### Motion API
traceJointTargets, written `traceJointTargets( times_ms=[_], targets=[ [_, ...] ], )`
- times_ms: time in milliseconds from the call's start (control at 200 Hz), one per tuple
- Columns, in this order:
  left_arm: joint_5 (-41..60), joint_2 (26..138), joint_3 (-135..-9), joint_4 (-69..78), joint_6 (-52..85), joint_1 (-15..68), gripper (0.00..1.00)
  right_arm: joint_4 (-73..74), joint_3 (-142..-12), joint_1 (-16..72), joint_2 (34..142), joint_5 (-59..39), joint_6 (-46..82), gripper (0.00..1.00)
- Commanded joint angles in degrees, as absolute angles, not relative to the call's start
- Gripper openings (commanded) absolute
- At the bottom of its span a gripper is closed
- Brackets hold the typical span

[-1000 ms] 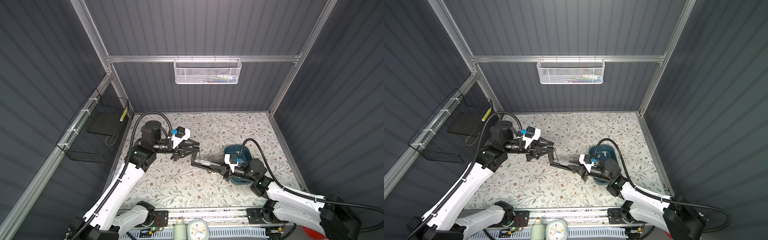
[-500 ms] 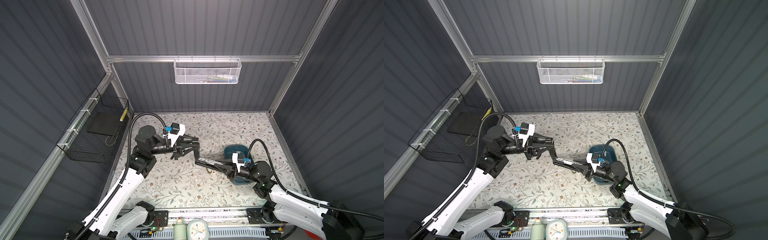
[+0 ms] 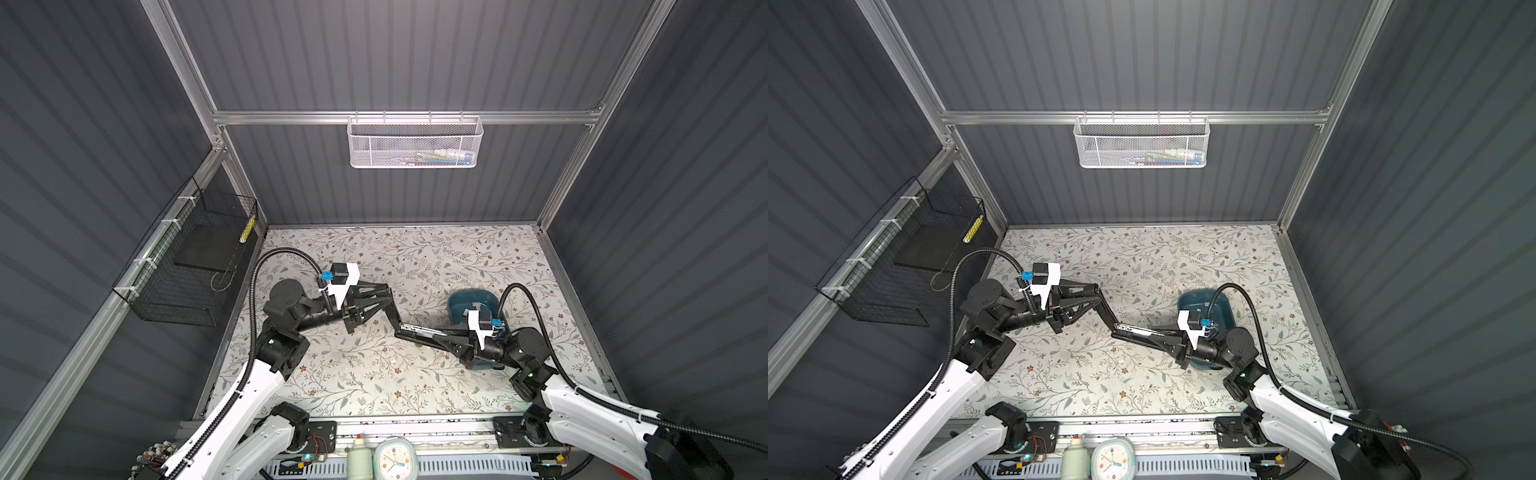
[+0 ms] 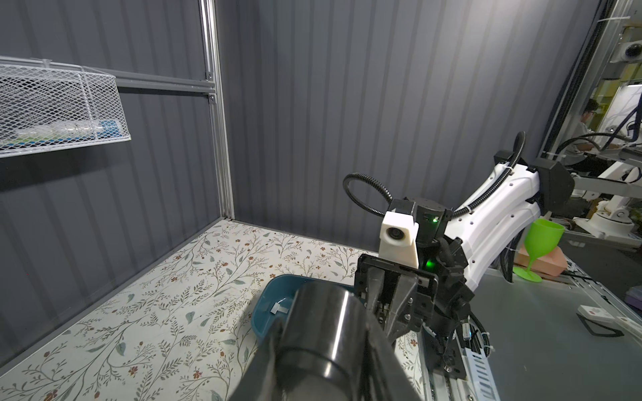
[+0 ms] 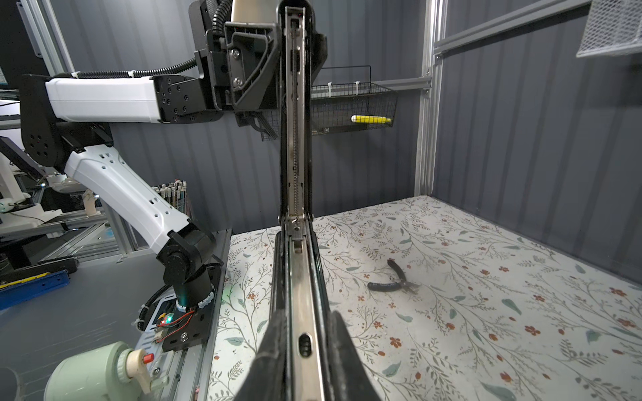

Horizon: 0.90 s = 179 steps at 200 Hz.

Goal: Load the staples into the stapler

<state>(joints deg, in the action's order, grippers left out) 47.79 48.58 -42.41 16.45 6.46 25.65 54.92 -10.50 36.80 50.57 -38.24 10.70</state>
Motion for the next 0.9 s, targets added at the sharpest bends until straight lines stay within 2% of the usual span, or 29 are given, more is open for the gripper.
traceJointTargets(
  times_ms=[0,45,185,350,460,475,485,500,585,720,891],
  targets=[
    [39.5,48.5,-39.3,22.1,3.1,23.8,0.11,60.1,-11.3,35.1,48.0,-27.3,15.2,0.0],
    [39.8,48.8,-38.4,23.2,3.5,23.7,0.18,60.0,-11.2,35.0,47.4,-26.8,15.2,0.0],
    [34.8,48.7,-35.8,24.4,5.8,23.8,0.53,57.1,-11.3,35.0,45.5,-25.7,13.1,0.0],
    [23.0,47.3,-33.4,24.5,9.4,23.8,0.75,53.0,-12.0,35.1,43.2,-24.8,11.2,0.0],
    [19.3,48.1,-35.5,19.8,8.7,23.8,0.85,49.5,-13.0,35.3,42.9,-23.8,9.7,0.0],
    [17.4,48.2,-35.8,19.2,8.6,23.8,0.88,48.9,-13.3,35.4,42.9,-23.7,9.4,0.0],
    [16.8,48.3,-35.9,18.8,8.5,23.8,0.96,48.5,-13.4,35.6,43.0,-23.5,9.3,0.0],
    [16.2,48.4,-36.2,18.4,8.6,23.8,0.99,48.0,-13.6,35.7,43.0,-23.2,9.0,0.0],
    [12.0,48.4,-36.0,18.5,10.6,23.8,1.0,45.9,-14.2,38.0,43.0,-19.9,6.9,0.0],
    [4.5,48.4,-35.0,18.4,14.7,23.7,1.0,40.5,-16.1,44.4,43.0,-5.5,2.9,0.0],
    [-8.1,48.1,-34.9,10.4,19.2,23.8,1.0,38.6,-18.5,51.8,46.5,9.0,0.9,0.0]
  ],
)
